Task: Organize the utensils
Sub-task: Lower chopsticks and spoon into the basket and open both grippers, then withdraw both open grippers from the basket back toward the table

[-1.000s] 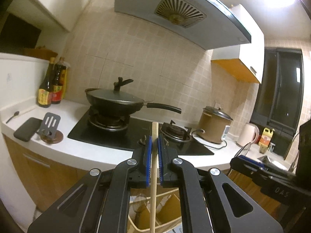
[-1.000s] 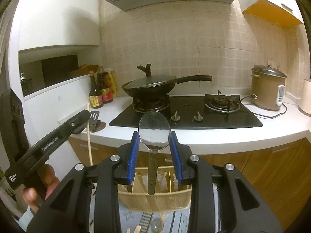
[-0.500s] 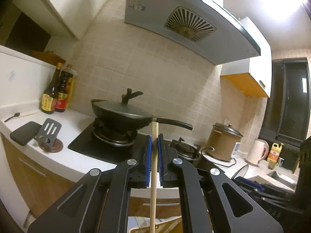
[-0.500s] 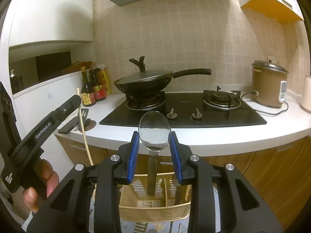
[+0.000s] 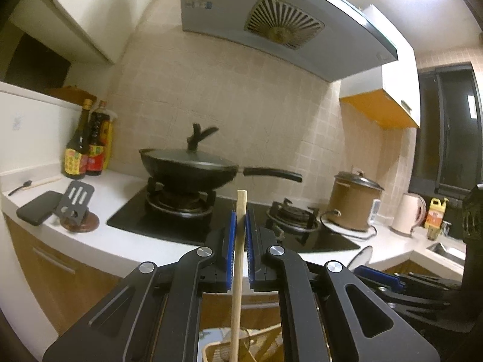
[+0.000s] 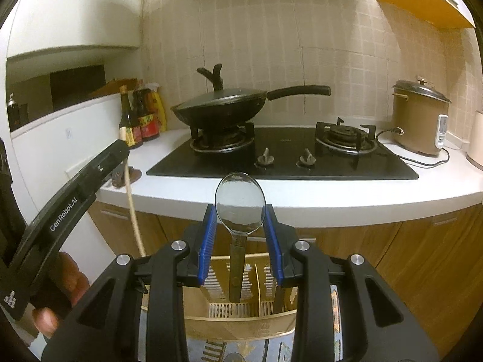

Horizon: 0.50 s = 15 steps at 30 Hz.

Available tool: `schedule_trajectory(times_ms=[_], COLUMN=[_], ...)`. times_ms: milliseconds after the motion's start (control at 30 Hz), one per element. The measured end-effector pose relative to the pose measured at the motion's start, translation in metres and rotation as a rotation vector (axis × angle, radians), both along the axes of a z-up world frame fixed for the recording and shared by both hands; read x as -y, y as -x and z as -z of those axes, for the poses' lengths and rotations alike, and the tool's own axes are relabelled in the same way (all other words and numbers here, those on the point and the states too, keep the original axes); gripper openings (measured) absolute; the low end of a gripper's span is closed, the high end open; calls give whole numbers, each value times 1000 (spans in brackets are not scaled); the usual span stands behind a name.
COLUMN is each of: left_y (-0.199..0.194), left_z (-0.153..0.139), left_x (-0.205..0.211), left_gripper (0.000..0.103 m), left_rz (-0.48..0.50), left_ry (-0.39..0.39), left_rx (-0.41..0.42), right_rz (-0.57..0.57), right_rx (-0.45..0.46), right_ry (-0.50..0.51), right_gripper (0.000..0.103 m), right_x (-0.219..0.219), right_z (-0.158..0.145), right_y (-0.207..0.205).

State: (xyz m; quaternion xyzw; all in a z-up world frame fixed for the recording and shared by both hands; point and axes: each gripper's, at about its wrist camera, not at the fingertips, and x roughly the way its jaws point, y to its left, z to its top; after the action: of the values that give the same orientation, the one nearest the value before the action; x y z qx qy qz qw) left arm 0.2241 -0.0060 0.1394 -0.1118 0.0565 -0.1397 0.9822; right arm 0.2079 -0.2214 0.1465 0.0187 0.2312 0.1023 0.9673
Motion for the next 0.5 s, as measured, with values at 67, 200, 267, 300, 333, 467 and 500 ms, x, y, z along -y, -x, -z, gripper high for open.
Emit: schedule_trajectory(times_ms=[67, 200, 267, 300, 333, 467, 500], left_y=[-1, -1, 0, 1, 2, 19, 22], left_z=[1, -3, -7, -8, -12, -29, -32], left_x=[0, -4, -7, -8, -10, -20, -21], left_gripper=[9, 20, 23, 26, 28, 33, 33], left_rz=[11, 39, 76, 89, 112, 146, 147], left_ry=[-1, -5, 0, 1, -2, -16, -18], left_rx=[-14, -49, -79, -88, -101, -113, -112], right_rz=[-3, -14, -24, -23, -21, -19, -20], right_rx=[-10, -50, -81, -87, -92, -115, -116], right_ry=[0, -2, -4, -5, -8, -42, -51], right_gripper=[29, 29, 29, 29, 29, 36, 47], right_x=[-1, -1, -1, -1, 0, 7, 8], right_z=[3, 9, 12, 12, 13, 11, 10], right_y=[0, 2, 4, 5, 8, 20, 23])
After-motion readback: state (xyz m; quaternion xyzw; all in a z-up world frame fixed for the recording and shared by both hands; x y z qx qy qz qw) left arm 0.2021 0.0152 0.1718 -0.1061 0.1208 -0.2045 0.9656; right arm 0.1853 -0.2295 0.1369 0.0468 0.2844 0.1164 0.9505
